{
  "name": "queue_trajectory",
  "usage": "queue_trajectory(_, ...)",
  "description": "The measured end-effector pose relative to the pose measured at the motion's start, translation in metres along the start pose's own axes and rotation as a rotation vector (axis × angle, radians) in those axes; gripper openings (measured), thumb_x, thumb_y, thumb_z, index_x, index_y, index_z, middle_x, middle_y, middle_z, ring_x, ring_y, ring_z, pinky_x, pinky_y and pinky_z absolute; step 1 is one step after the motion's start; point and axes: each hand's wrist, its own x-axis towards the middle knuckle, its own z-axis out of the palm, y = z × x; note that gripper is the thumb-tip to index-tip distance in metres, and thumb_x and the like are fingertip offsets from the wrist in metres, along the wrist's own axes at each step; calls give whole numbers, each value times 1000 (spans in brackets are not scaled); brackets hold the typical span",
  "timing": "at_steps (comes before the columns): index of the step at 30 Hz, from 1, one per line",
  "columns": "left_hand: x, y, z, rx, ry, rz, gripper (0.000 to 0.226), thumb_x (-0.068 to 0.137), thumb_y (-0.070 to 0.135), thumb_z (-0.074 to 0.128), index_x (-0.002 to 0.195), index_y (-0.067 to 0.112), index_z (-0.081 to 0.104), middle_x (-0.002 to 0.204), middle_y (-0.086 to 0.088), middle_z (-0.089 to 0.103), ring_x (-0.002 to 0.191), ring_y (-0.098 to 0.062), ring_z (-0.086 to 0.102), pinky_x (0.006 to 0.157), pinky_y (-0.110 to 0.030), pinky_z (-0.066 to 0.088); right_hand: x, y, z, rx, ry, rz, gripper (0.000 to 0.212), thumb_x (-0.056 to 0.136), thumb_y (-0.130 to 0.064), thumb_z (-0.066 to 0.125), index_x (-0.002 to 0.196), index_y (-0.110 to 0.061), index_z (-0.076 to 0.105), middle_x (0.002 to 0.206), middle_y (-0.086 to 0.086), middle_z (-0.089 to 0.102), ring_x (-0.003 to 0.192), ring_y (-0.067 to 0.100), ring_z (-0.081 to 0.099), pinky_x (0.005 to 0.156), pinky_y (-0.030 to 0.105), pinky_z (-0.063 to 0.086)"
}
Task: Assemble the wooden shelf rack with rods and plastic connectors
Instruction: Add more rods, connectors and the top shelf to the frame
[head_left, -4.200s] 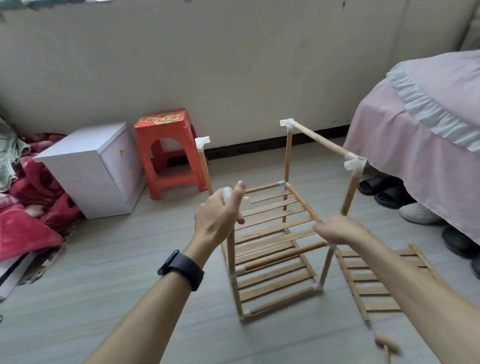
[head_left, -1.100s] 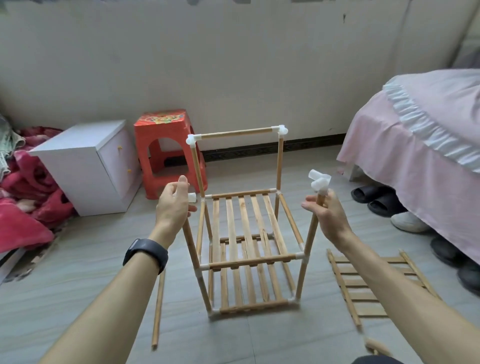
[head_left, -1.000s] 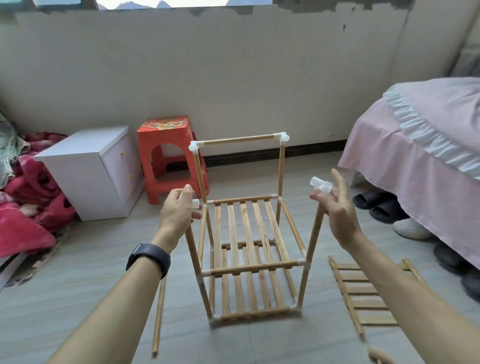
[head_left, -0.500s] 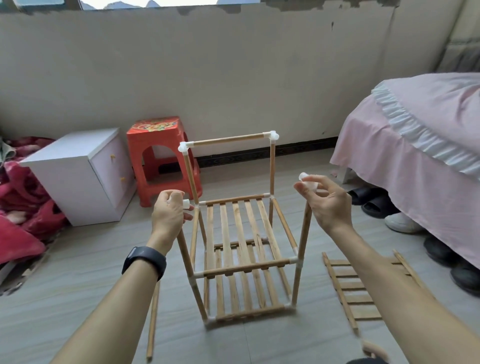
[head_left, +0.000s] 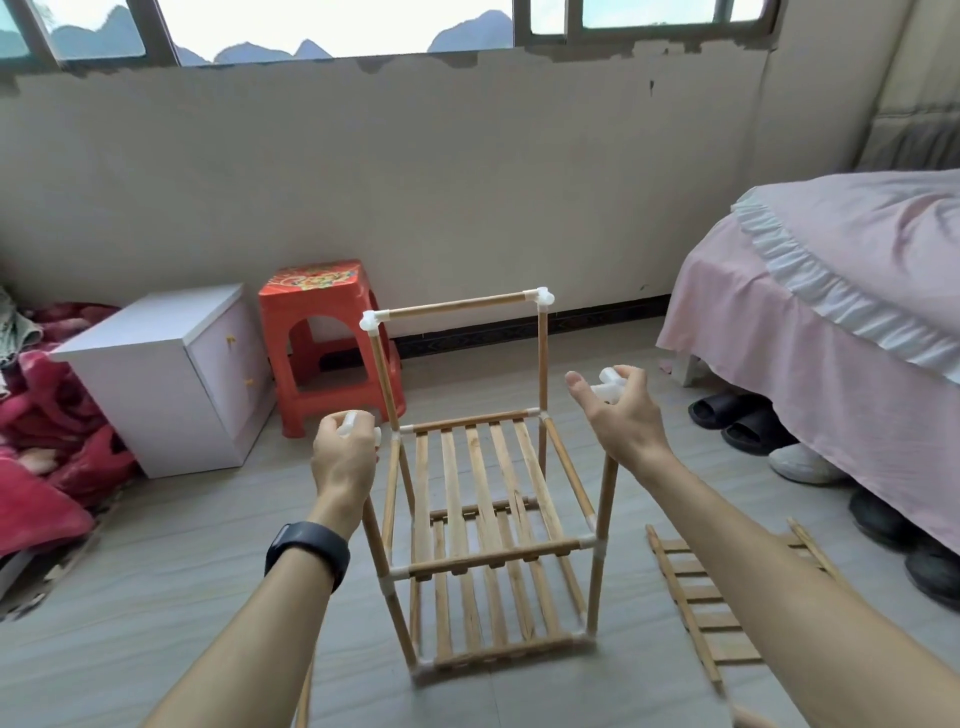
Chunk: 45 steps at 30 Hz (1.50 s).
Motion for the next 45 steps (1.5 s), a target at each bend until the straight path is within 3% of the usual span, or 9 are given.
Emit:
queue_trajectory(5,11,-2,-2,-20,-81,66,15,91,32,51,96,21,59,87,-4,61,80,-24,55,69,-40,47,5,3,7,4,10,-100,37,102,-42,56,119,-19,33,89,6,55,65,13,58,43,12,42)
queue_trajectory(11,7,-3,-2,-71,-110,105,23,89,43,52,96,22,59,84,-3,58,78,-22,53,68,-38,46,0,2,-1,-36,-5,-81,47,99,-48,58,125,-16,36,95,14,60,66,15,59,47,15,43)
queue_trajectory(14,1,-4,-13,-15,-220,81,50,92,69,47,109,22,54,87,-1,62,76,-16,59,67,-31,48,-20,-4,3,-210,118,-53,75,92,-52,67,145,-11,32,130,21,50,104,30,58,81,39,54)
queue_trajectory(17,-2,-25,-45,113,-312,151,79,80,91,28,126,30,47,104,3,66,95,-11,63,78,-33,47,-53,-10,14,-512,322,-481,81,84,-38,74,148,-5,36,151,27,31,138,43,34,109,58,34)
queue_trajectory(21,5,-78,-102,287,-280,2,80,75,95,29,127,37,44,115,3,65,108,-17,61,87,-38,46,-96,-15,55,-513,-76,-900,61,85,-37,60,137,-7,50,141,16,50,135,33,46,116,50,36)
queue_trajectory(25,6,-148,-147,465,-296,-299,73,94,72,43,145,20,39,139,-10,55,124,-28,54,99,-40,42,-129,-7,123,-711,-715,-672,48,96,-46,50,141,-29,49,153,-4,40,143,18,36,115,38,39)
queue_trajectory(29,-10,-219,-165,685,-443,-459,75,96,61,51,154,18,28,151,-15,41,136,-31,45,105,-39,41,-151,30,205,-796,-1096,-450,46,98,-46,48,140,-28,52,152,-5,40,138,19,37,111,39,41)
queue_trajectory(38,-22,-352,-140,834,-565,-704,63,97,42,52,149,15,31,144,-14,37,128,-33,49,107,-44,43,-211,159,347,-984,-1494,-170,65,101,-18,34,163,-26,13,171,4,1,156,28,9,123,44,24)
queue_trajectory(45,-21,-405,-120,1076,-557,-623,36,102,36,45,129,13,41,130,-11,51,114,-33,59,84,-41,51,-239,217,356,-1181,-1610,-153,83,95,-9,33,161,-29,-14,165,-3,-31,156,26,-16,123,56,11)
